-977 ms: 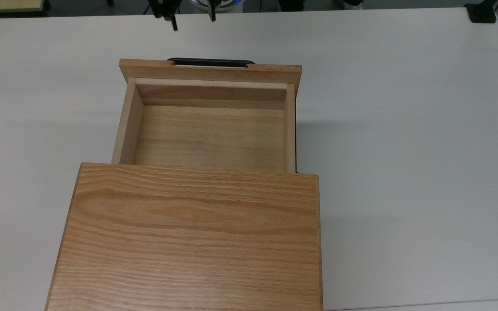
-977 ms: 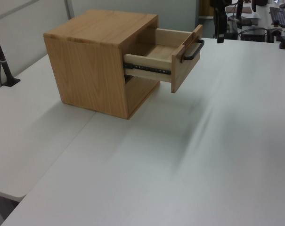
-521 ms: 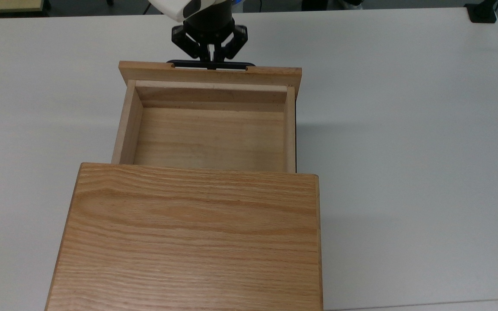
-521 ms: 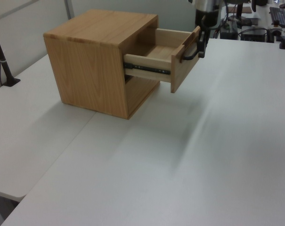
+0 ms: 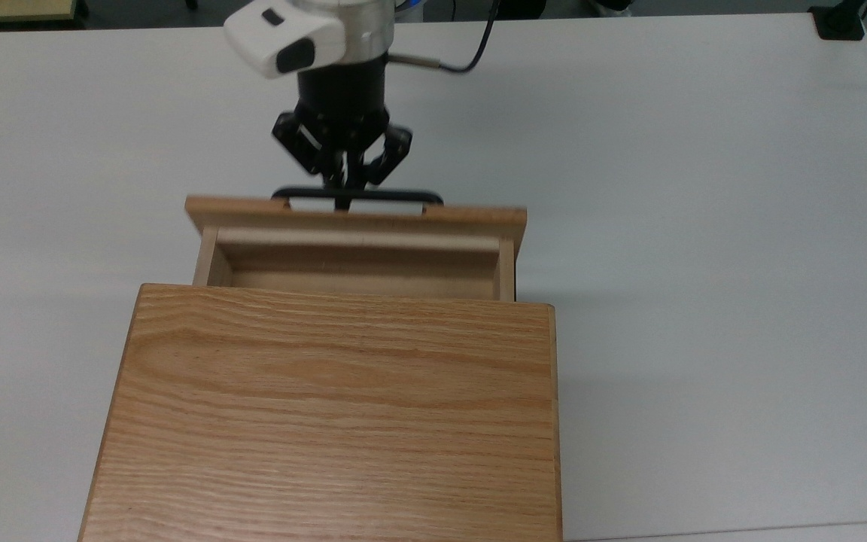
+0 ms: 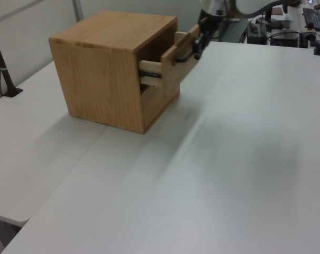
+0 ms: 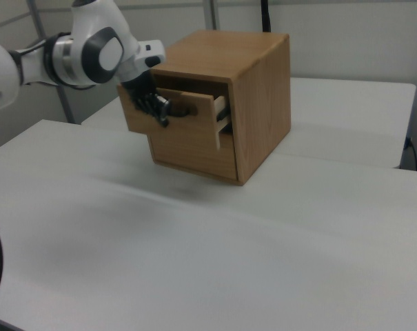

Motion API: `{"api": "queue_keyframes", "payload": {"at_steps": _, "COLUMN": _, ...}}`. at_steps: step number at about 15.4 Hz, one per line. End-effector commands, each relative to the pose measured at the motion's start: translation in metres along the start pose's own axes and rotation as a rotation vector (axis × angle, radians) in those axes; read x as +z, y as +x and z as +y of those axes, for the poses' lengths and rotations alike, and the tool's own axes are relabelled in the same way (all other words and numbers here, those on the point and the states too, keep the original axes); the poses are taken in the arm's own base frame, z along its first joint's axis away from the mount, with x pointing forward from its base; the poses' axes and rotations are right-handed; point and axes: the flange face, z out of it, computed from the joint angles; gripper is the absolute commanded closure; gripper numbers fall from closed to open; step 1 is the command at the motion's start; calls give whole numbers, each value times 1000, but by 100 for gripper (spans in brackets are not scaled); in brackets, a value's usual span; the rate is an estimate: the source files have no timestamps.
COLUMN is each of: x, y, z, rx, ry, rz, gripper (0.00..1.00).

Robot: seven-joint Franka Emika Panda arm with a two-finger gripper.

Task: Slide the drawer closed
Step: 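Push the drawer front into the wooden cabinet with the gripper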

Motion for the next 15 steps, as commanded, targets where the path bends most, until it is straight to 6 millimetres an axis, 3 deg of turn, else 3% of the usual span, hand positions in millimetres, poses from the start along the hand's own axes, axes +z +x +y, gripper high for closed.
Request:
{"api": "queue_keyframes", "payload": {"at_steps": 1, "x": 23, "y": 47, "z": -1, "rx": 79, "ry": -46, "rz": 151, "gripper": 98}}
{"api": "queue_keyframes", "payload": {"at_steps": 5, "x": 20, "y": 50, "z": 0, "rx": 108, "ry": -61, "rz": 181, "gripper": 98}}
{"api": "queue_keyframes", "payload": {"at_steps": 7, "x": 5, "y": 49, "z": 2, "rx": 110, "ry": -64, "rz": 191, "gripper": 97}}
{"api": "queue_keyframes", "payload": {"at_steps": 11, "x": -23, "y": 11, "z": 15, "rx": 103, "ry": -119, "rz": 50, "gripper": 96}}
{"api": "queue_keyframes", "payload": {"at_steps": 13, "x": -47, "y": -9, "z": 12, "rx": 57, "ry": -152, "rz": -49, "gripper": 87}}
{"api": "queue_keyframes", "payload": {"at_steps": 14, "x": -74, "y": -27, "z": 14, "rx": 33, "ry": -175, "rz": -110, "gripper": 58}}
{"api": "queue_keyframes", "payload": {"at_steps": 15, "x": -90, "y": -39, "z": 15, "rx": 28, "ry": -189, "rz": -147, "gripper": 13}}
